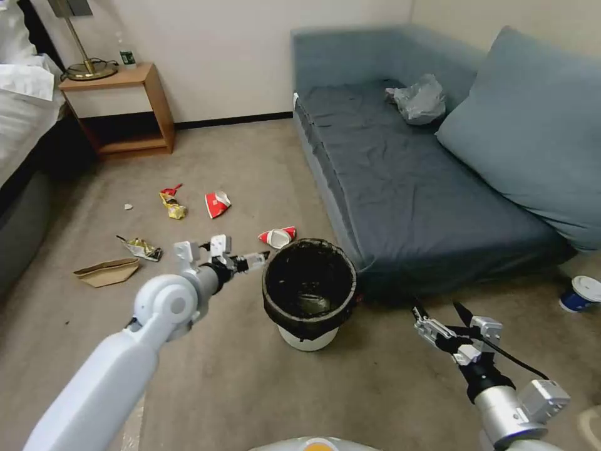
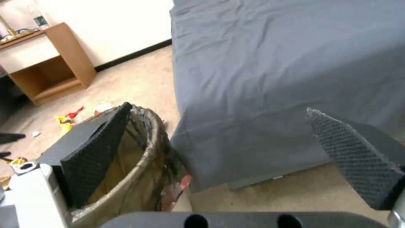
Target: Pick up the trash can from the floor.
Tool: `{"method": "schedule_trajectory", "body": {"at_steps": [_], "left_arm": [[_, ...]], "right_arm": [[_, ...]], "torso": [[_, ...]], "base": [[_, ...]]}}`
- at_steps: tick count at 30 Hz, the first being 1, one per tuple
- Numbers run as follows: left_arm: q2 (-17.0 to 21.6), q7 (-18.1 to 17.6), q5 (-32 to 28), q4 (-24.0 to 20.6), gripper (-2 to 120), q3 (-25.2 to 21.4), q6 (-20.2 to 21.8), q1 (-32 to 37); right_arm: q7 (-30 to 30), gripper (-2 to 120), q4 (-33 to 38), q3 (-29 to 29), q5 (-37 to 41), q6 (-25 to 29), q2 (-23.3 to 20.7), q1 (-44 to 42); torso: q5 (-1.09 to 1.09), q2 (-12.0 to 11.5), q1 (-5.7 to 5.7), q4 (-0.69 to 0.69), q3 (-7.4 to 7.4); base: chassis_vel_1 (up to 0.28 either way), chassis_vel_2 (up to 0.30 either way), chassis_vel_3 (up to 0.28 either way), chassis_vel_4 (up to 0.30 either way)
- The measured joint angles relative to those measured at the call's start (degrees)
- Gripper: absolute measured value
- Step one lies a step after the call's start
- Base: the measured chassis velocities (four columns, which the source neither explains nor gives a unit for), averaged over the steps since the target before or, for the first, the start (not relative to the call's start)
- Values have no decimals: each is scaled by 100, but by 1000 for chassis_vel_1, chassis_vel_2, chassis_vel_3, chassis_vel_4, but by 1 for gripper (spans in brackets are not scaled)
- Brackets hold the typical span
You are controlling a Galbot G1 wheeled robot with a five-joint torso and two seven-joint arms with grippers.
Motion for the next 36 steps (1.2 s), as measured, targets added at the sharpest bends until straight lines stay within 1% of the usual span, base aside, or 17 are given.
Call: {"method": "schedule_trajectory", "body": {"at_steps": [1,8,12,17,24,27,33,35,36], "left_arm": [[-38,0,65,35,100,51,0,-2],[-204,4,215,261,100,167,-21,-76],[-398,51,340,503,100,256,-64,-104],[-557,88,537,624,100,317,-73,-78],[-637,92,616,745,100,351,-86,-94],[-691,91,685,842,98,394,-112,-149],[-754,93,732,927,96,473,-124,-199],[-772,95,742,947,95,491,-125,-209],[-812,108,811,1018,81,539,-133,-243]], "right_arm": [[-1,100,10,11,9,12,1,-16],[-9,100,55,-14,13,44,36,-59],[-20,100,104,-33,29,52,16,-89],[-21,100,115,-44,47,53,-22,-97],[-22,100,50,-40,84,56,-61,-71],[-21,100,3,-13,131,56,-87,-48],[-17,100,-47,37,191,53,-115,-26],[-15,100,-56,51,209,51,-123,-18],[-12,100,-86,80,265,41,-147,-7]], "torso": [[-3,0,0,0,0],[-2,0,0,-1,0],[-3,0,0,-1,0],[-2,0,0,-1,0],[-2,0,0,0,0],[-2,0,-1,-1,0],[-2,0,-1,-1,0],[-3,0,-1,-1,0],[-3,0,-1,-1,0]], "base": [[0,0,0,0],[0,0,0,0],[0,0,0,0],[0,0,0,0],[0,0,0,0],[0,0,0,0],[0,0,0,0],[0,0,0,0],[0,0,0,0]]}}
